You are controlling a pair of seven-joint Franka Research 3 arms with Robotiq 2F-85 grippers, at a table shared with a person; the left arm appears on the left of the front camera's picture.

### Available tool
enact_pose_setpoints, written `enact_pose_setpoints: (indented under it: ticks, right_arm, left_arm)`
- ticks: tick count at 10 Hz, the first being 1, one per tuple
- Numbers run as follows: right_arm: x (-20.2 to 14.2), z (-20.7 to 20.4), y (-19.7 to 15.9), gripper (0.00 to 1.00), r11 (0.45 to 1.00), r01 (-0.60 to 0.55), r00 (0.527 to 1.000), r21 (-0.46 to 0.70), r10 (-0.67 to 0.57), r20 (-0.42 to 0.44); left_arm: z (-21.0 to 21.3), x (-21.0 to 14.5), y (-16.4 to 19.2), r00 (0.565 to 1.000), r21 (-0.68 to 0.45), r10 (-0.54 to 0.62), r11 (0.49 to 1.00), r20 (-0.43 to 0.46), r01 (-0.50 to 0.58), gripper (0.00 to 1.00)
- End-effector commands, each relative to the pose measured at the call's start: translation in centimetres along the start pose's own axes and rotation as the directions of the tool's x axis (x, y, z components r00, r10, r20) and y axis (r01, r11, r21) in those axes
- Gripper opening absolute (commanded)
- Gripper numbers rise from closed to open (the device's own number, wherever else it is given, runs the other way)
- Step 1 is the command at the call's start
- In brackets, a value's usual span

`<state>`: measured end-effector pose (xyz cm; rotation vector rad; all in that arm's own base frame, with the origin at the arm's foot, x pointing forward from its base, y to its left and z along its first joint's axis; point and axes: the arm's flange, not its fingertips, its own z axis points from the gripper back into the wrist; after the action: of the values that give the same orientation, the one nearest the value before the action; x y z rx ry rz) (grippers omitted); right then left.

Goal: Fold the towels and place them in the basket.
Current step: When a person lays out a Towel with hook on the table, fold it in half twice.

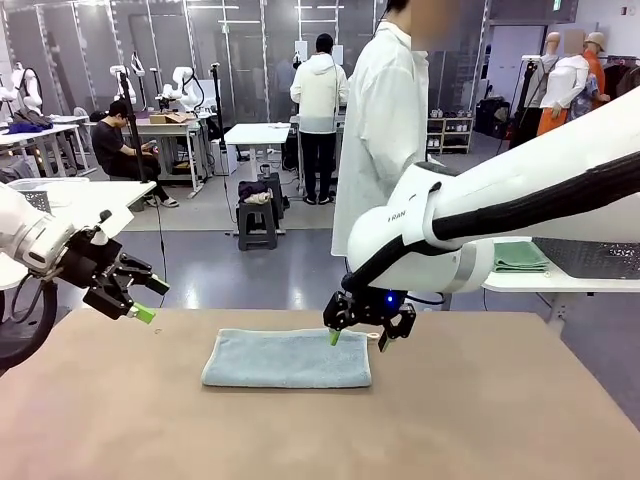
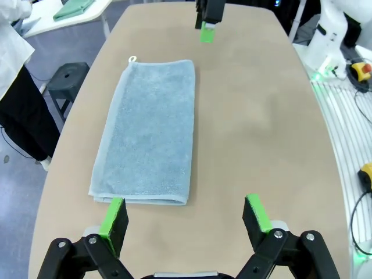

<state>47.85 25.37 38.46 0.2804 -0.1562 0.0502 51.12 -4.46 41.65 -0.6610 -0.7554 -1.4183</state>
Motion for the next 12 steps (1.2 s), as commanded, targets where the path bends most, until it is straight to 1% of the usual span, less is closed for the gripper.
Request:
enact_pose_setpoints:
  ticks: [1, 3, 4, 5, 6, 8, 9, 11, 12]
  right_arm:
    - [1.5, -1.5, 0.4, 1.00, 0.999, 0.040, 0.999, 0.018, -0.040, 0.012]
    - [2.4, -2.8, -0.2, 1.00, 0.998, 0.054, 0.998, 0.035, -0.055, 0.033]
    - [2.6, -3.2, -0.2, 1.00, 0.998, 0.052, 0.998, 0.032, -0.053, 0.029]
    - [2.8, -3.4, -0.1, 1.00, 0.999, 0.021, 0.999, 0.036, -0.022, 0.027]
    - [2.1, -2.9, -0.5, 1.00, 0.999, 0.031, 0.999, 0.018, -0.031, 0.010]
    - [2.1, -2.9, -0.5, 1.00, 0.999, 0.031, 0.999, 0.018, -0.031, 0.010]
    - [2.1, -2.9, -0.5, 1.00, 0.999, 0.031, 0.999, 0.018, -0.031, 0.010]
    - [2.4, -3.2, -0.4, 1.00, 0.999, 0.029, 1.000, 0.020, -0.029, 0.009]
    - [2.6, -3.9, 0.3, 1.00, 0.997, 0.066, 0.998, -0.039, -0.065, 0.018]
  left_arm:
    - [0.0, -0.4, 1.1, 0.999, -0.016, -0.009, 1.000, 0.039, 0.010, 1.00]
    - [-0.2, -1.1, 1.6, 0.998, -0.026, 0.009, 1.000, 0.057, -0.007, 1.00]
    - [-0.3, -1.4, 2.0, 0.998, -0.030, 0.003, 1.000, 0.060, -0.001, 1.00]
    - [-0.3, -1.9, 2.6, 0.997, -0.035, -0.035, 0.999, 0.072, 0.037, 1.00]
    - [-0.3, -2.3, 2.6, 0.996, -0.038, -0.031, 0.999, 0.085, 0.034, 1.00]
    - [-0.4, -3.0, 3.0, 0.995, -0.040, -0.025, 0.999, 0.094, 0.028, 1.00]
    - [-0.4, -2.3, 2.2, 0.999, -0.031, -0.003, 1.000, 0.039, 0.004, 1.00]
    - [-0.4, -2.3, 2.2, 0.999, -0.031, -0.003, 1.000, 0.039, 0.004, 1.00]
    - [-0.4, -2.3, 2.2, 0.999, -0.031, -0.003, 1.000, 0.039, 0.004, 1.00]
